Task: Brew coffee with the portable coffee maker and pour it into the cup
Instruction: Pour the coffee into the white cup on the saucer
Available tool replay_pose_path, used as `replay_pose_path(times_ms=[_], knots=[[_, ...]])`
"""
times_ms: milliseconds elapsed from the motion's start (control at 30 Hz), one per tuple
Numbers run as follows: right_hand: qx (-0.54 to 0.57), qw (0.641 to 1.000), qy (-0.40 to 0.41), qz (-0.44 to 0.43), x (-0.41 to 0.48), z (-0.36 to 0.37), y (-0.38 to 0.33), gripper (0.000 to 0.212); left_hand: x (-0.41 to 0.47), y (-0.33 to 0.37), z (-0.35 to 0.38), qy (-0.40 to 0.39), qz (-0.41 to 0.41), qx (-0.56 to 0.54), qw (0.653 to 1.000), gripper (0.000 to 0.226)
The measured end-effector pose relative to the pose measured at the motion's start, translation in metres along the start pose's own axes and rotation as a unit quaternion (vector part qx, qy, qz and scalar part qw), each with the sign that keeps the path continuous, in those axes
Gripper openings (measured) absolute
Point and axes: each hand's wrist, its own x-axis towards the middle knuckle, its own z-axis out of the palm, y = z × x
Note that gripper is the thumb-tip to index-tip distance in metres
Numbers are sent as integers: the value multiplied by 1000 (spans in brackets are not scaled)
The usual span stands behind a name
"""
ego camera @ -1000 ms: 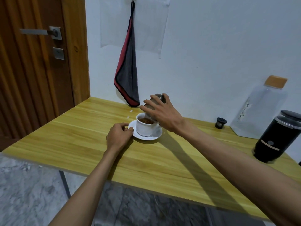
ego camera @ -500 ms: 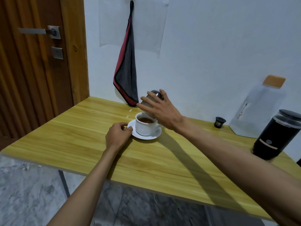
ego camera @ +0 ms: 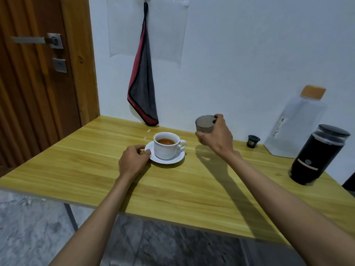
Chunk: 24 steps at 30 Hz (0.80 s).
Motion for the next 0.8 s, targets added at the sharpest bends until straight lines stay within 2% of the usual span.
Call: replay_pose_path(times_ms=[167,467,700,800], knots=[[16,998,-8,64,-15,0,30,82,0,-1,0,-1,6,9,1000,29],[38,993,-39,104,-26,4,53,87,-1,2,0,7,4,14,1000,24],[61,989,-63,121,-30,7,59,115,-2,6,-4,34,7,-46,998,24],[55,989,-75,115,-31,6,58,119,3,15,-9,90,-21,-54,994,24]])
